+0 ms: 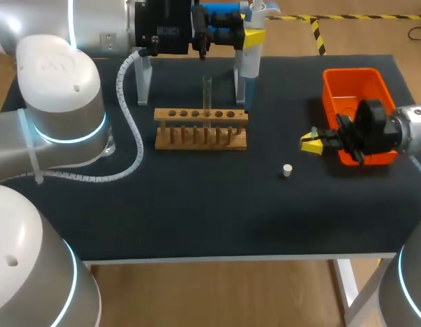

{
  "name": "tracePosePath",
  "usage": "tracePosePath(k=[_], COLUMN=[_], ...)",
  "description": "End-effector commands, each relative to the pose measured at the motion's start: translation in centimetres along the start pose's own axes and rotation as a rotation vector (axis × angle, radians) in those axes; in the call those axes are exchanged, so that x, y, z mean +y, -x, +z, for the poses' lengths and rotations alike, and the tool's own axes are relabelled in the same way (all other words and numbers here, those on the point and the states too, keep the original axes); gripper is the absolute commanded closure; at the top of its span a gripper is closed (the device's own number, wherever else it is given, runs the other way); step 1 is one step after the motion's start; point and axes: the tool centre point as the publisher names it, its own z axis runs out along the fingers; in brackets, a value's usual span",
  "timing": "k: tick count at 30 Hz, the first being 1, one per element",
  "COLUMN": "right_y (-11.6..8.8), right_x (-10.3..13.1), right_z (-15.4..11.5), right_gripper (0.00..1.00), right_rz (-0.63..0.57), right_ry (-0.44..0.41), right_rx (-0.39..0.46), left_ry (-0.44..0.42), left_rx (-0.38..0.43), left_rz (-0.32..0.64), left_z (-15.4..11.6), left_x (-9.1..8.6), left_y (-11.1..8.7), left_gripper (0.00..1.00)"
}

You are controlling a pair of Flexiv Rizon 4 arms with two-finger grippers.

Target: Invert the test tube, pick up the pipette, mount the tip to pipette, aspirate from beaker and dispense into the tube, eject the tip, return the pipette, and cap with the stopper.

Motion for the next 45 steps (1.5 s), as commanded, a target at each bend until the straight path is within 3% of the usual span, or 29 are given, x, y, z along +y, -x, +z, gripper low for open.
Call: tracePosePath(k=[1, 24, 45], right_y=[0.8, 3.1, 3.1], right_x=[0.1, 1.8, 2.3], right_z=[1.4, 8.2, 11.3], right_gripper=[1.00, 1.00, 1.00], right_rz=[-0.004, -0.076, -0.063], right_ry=[-0.003, 0.001, 0.007], right_rx=[0.006, 0.042, 0.078], left_ry=[0.002, 0.002, 0.002], left_rx=[0.000, 0.000, 0.000], left_rz=[-0.001, -0.001, -0.001], left_z=[0.0, 0.0, 0.0], left_x=[-0.1, -0.1, -0.1], left_y=[0.0, 0.0, 0.0], left_gripper=[1.00, 1.00, 1.00])
